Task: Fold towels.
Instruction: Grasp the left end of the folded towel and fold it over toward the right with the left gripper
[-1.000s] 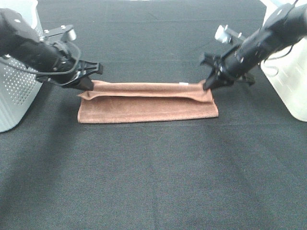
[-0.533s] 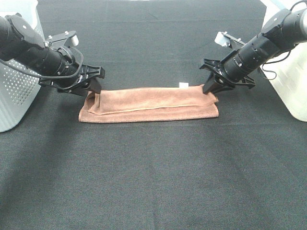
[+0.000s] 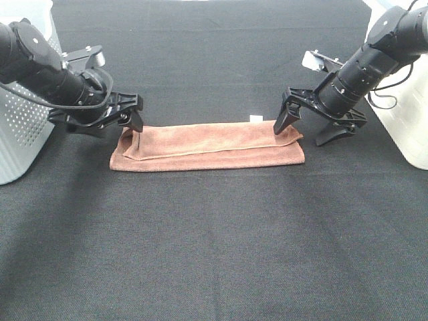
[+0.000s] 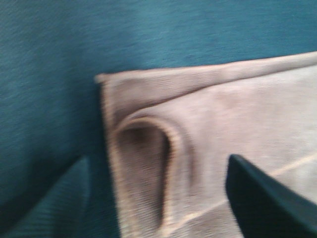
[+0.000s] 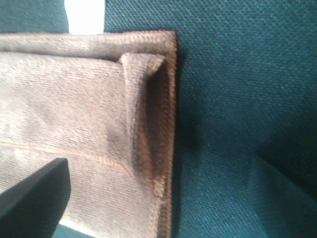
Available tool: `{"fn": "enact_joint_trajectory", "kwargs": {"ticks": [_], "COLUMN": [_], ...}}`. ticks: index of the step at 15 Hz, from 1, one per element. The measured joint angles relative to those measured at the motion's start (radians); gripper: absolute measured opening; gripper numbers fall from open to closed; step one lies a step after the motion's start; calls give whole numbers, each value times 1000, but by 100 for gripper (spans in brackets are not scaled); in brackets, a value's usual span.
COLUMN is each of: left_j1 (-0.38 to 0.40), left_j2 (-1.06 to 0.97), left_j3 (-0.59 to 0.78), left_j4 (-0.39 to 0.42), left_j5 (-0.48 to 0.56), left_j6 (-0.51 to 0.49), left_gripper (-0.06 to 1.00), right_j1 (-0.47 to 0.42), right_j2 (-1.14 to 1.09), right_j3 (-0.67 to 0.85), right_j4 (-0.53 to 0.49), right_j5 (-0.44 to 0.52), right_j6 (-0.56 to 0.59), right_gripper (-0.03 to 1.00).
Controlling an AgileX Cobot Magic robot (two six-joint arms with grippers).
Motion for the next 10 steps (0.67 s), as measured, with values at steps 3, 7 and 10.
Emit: {"fn": "enact_joint_trajectory", "kwargs": {"ticks": [3,7,10], "left_j1": [0,0,0], "left_j2": [54,129,168], "left_j3": [-31,-133,-197], "left_j4": [13,-24,-32], "left_j5": [15,108,177], "left_j6": [-46,-48,-69], "left_gripper": [76,74,36], "right_j1": [0,0,0], "right_j2": [0,0,0], "right_j3": [0,-1,-1], "right_j4": [-8,-10,-10], "right_j5": [6,6,6], "right_j6": [4,5,5], "right_gripper": [92,92,92]}}
